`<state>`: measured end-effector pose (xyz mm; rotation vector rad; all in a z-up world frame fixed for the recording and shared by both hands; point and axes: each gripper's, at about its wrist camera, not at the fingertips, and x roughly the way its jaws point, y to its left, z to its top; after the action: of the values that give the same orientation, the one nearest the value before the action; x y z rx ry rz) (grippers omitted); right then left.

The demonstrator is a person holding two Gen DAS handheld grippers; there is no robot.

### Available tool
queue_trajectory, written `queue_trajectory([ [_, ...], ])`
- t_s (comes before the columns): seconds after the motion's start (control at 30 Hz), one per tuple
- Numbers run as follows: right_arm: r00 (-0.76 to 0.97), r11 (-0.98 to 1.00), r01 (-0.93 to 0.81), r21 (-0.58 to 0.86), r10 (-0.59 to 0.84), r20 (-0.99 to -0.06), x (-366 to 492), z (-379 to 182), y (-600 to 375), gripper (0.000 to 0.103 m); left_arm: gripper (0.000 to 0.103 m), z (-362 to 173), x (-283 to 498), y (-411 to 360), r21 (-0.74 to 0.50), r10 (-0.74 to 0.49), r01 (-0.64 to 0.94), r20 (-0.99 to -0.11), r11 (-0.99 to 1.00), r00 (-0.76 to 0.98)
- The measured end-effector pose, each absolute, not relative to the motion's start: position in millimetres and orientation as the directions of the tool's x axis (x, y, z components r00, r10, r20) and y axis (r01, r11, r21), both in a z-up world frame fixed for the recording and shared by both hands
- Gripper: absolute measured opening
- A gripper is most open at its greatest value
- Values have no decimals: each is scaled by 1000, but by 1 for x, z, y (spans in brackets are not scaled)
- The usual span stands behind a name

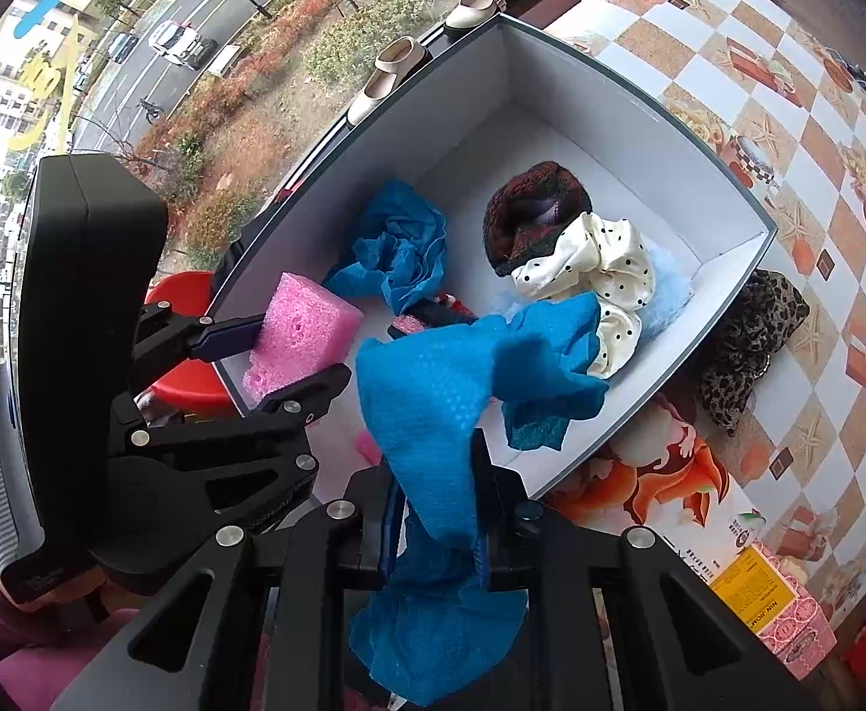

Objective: Organize soft objects
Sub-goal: 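Open both tools to drop the pink sponge and blue glove into the box, then move the left tool to the leopard scrunchie while the right tool reaches the beige sock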

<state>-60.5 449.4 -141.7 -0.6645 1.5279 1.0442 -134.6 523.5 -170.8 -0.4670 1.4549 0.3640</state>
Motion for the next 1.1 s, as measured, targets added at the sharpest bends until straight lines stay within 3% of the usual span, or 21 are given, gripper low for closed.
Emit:
queue_trajectory([
  [0.07, -239, 449, -850, 274, 135, -962, -61, -141, 450, 20, 54, -171, -134, 521, -71, -33, -496, -996, 866, 86],
  [0.13, -261, 443, -845, 300, 147, -954, -61, -140, 450, 24, 74, -172, -134, 520, -75, -37, -491, -996, 868, 87],
  [0.17, -259, 444, -844, 300, 152, -954, -62, -139, 451, 39, 77, -173, -134, 520, -80, -43, -492, -995, 867, 85],
  [0.2, -253, 446, -844, 297, 156, -955, -61, -138, 451, 68, 79, -174, -133, 519, -82, -52, -488, -996, 869, 75],
  [0.23, -246, 454, -840, 296, 167, -955, -60, -136, 450, 79, 79, -175, -134, 520, -94, -65, -492, -995, 865, 76],
  [0.27, -231, 462, -840, 284, 170, -958, -58, -134, 449, 83, 79, -175, -135, 521, -98, -68, -499, -995, 861, 78],
  [0.47, -176, 543, -797, 264, 209, -962, -31, -113, 433, 83, 102, -156, -130, 528, -108, -49, -527, -991, 843, 126],
  [0.73, -86, 713, -652, 258, 269, -959, 53, -67, 372, 84, 103, -112, -82, 515, -214, -134, -430, -969, 877, 209],
  [0.77, -77, 728, -639, 247, 259, -963, 64, -64, 363, 99, 103, -109, -74, 510, -218, -137, -419, -967, 881, 214],
  [0.8, -57, 742, -632, 223, 243, -968, 75, -63, 355, 103, 103, -106, -67, 506, -221, -141, -409, -966, 885, 216],
  [0.93, -5, 773, -619, 140, 174, -985, 111, -67, 330, 103, 103, -96, -40, 485, -230, -156, -368, -963, 901, 220],
  [1.1, -34, 860, -482, 169, 175, -984, 148, -87, 273, 103, 103, -91, 1, 448, -223, -169, -279, -964, 934, 205],
])
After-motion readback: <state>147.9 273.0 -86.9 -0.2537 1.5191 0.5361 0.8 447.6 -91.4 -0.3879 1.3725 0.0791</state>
